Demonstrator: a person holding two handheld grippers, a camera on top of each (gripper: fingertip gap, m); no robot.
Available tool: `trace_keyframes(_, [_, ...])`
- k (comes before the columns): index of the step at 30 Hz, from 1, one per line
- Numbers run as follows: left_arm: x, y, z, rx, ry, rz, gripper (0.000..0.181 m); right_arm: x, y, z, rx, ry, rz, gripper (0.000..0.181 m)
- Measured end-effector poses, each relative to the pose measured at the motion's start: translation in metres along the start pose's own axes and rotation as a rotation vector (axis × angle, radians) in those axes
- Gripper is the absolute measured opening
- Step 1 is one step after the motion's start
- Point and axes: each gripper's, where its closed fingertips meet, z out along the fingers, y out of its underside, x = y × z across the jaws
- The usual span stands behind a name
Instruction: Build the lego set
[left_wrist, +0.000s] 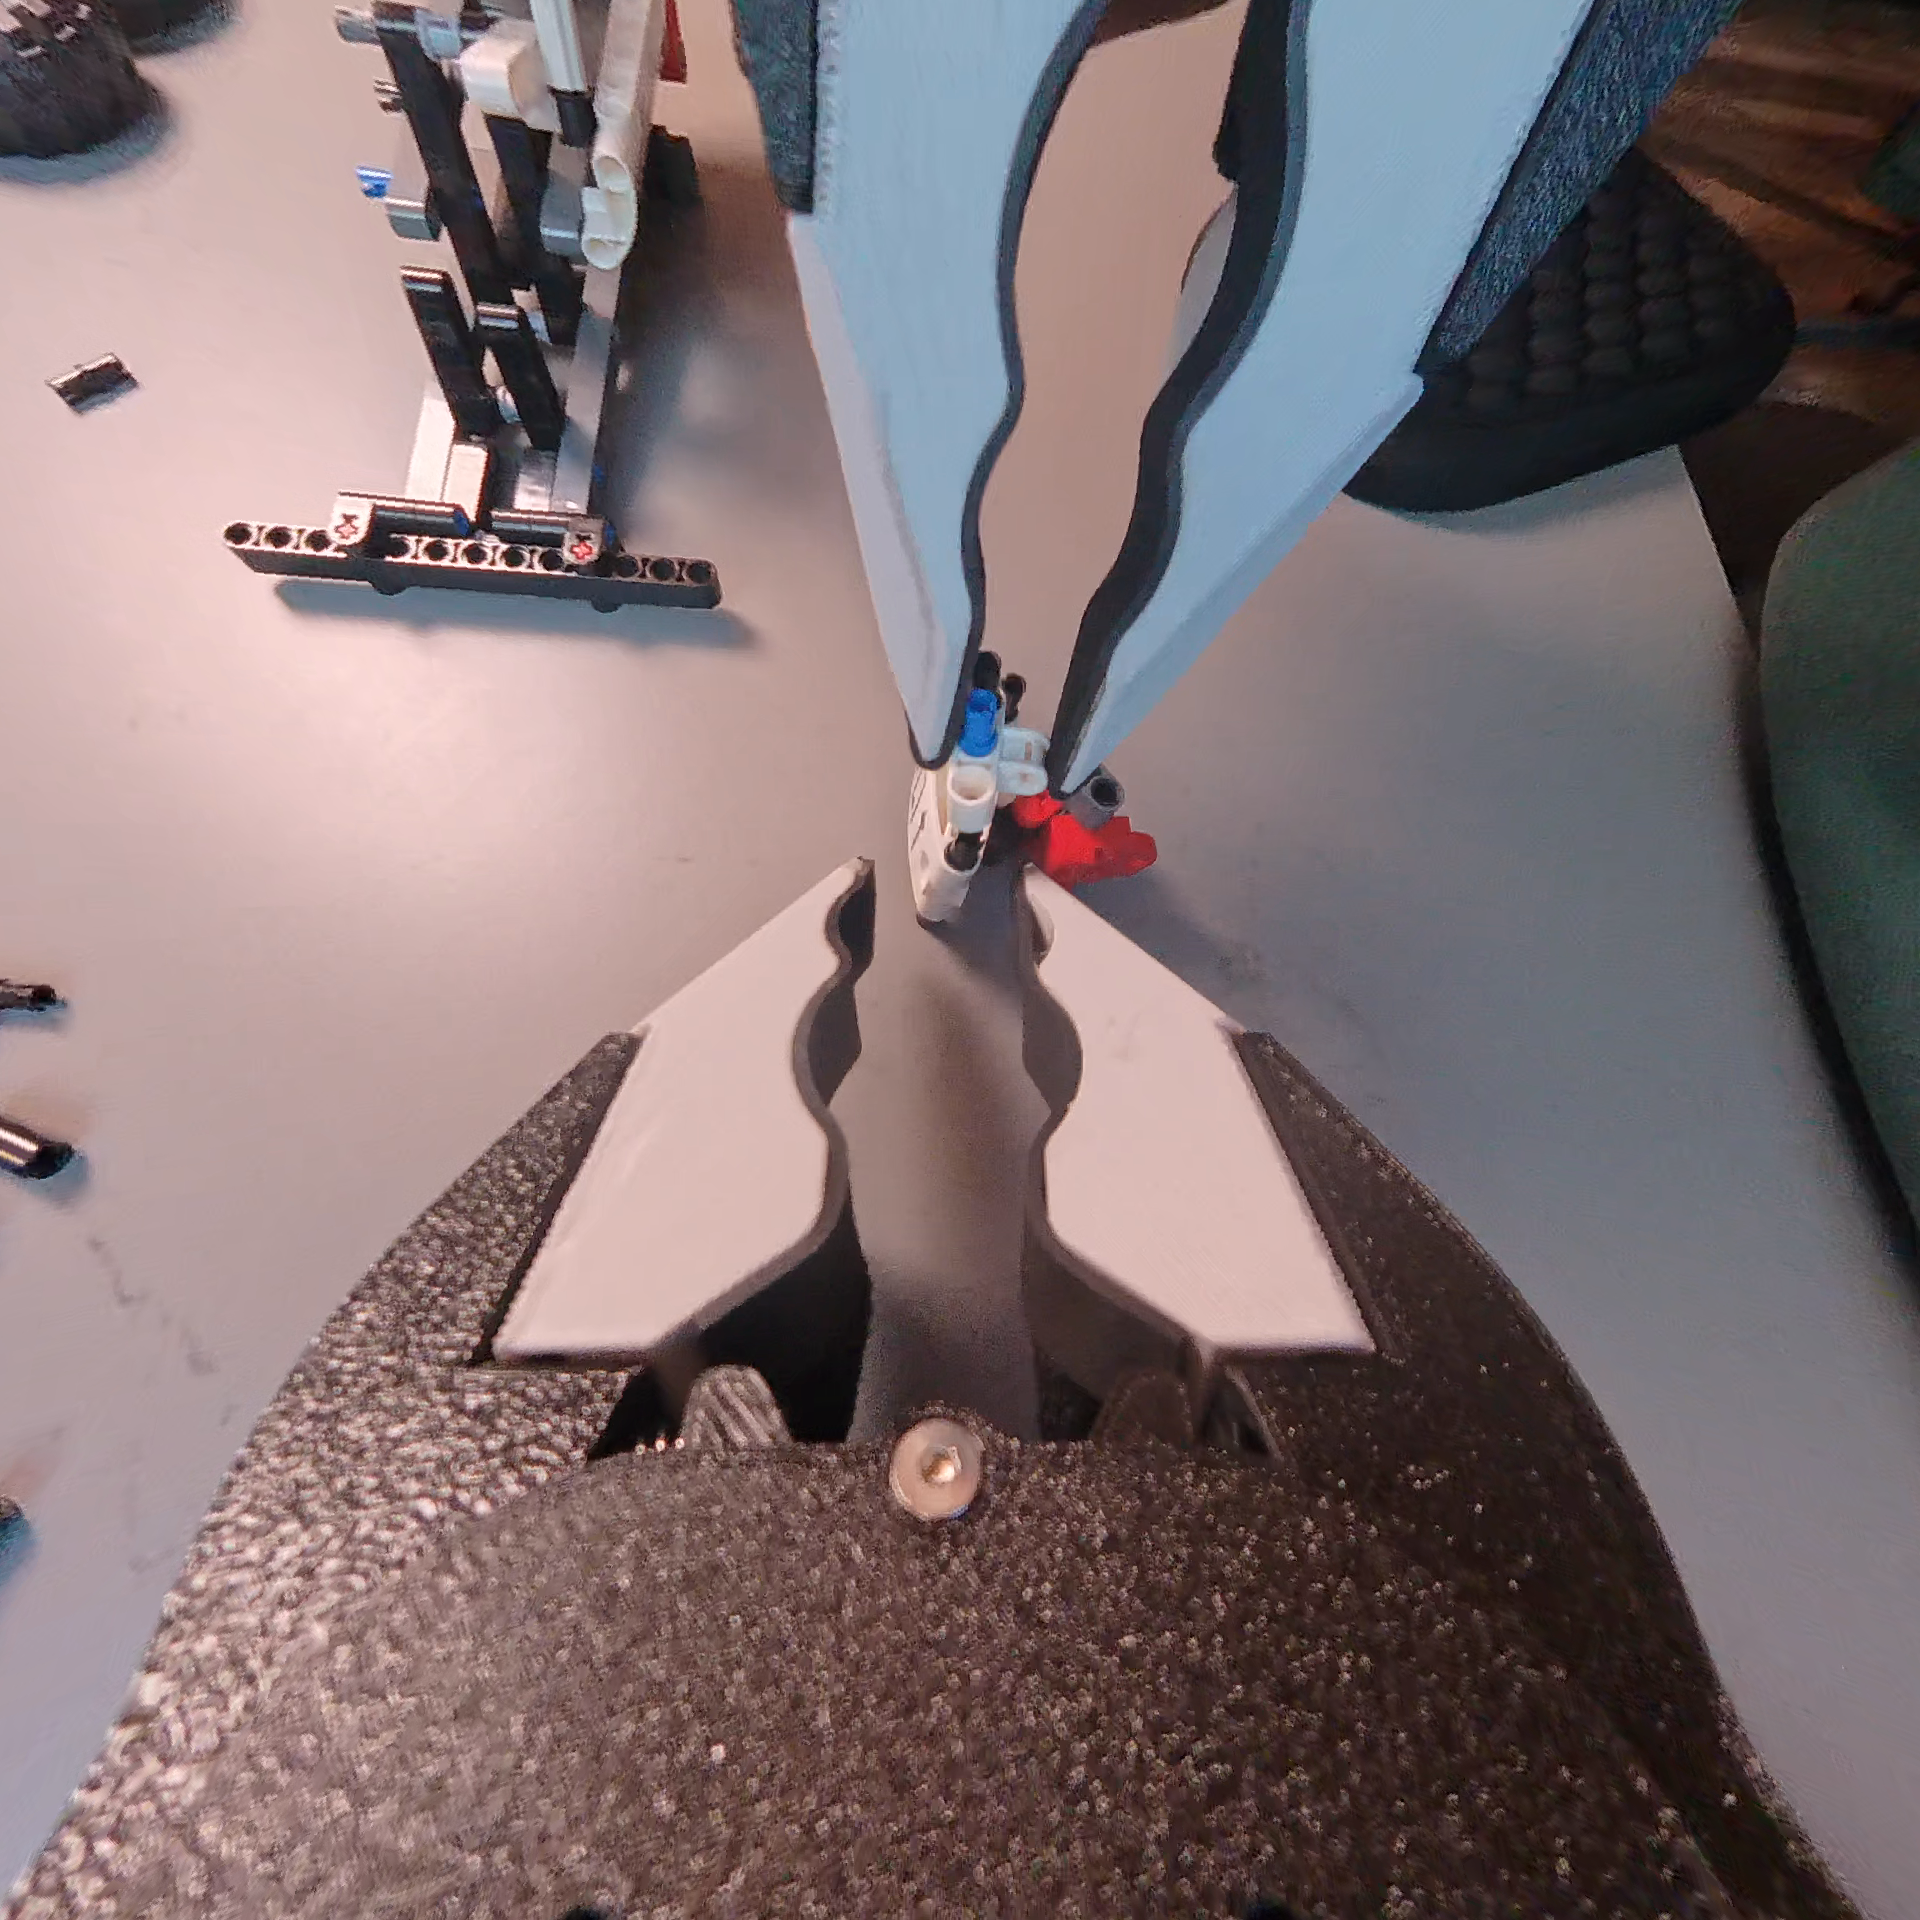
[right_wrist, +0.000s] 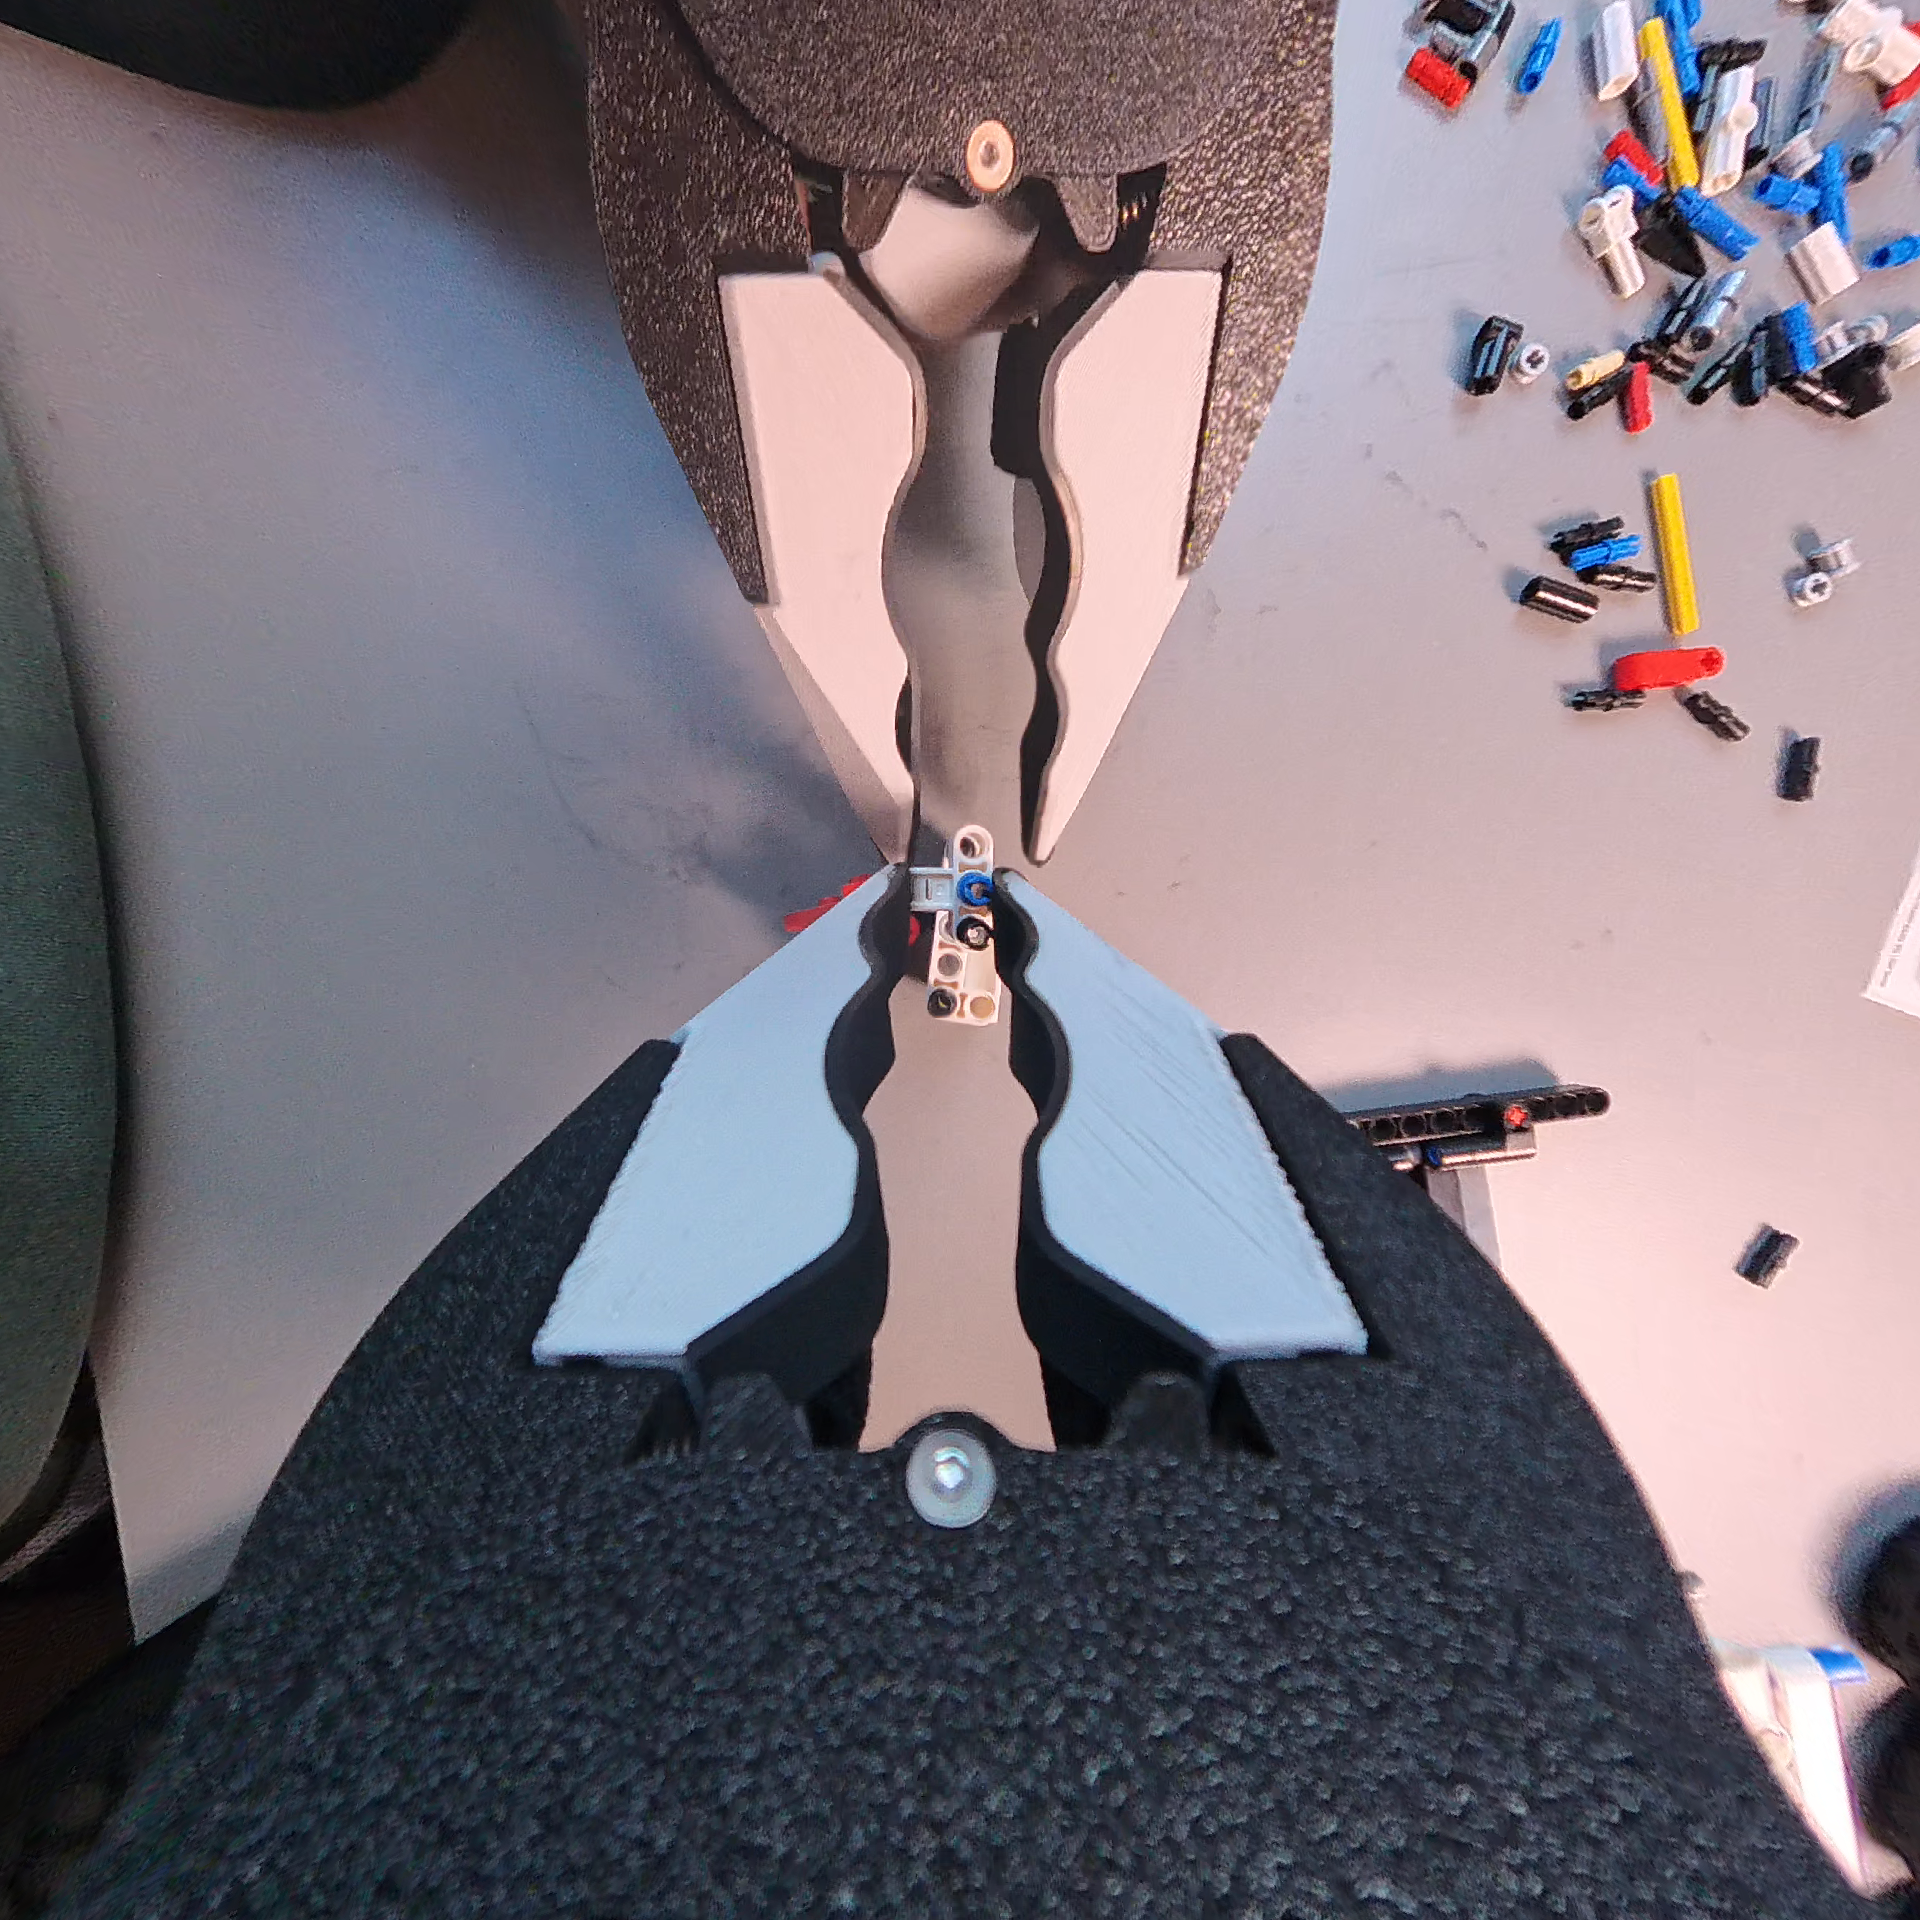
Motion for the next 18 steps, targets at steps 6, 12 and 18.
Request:
trace_keyframes(6, [0.0036, 0.0020, 0.0078, -0.039, 0.036, 0.056, 0.011, -0.0010, 0.0030, 0.0052, -0.044, -0.025, 0.022, 0.015])
trace_keyframes(12, [0.0054, 0.0021, 0.0085, -0.040, 0.035, 0.046, 0.009, -0.0011, 0.0051, 0.0044, -0.071, -0.019, 0.022, 0.015])
trace_keyframes(18, [0.0067, 0.0025, 0.0081, -0.040, 0.045, 0.041, 0.008, -0.0052, 0.0076, 0.0035, -0.053, -0.032, 0.006, 0.015])
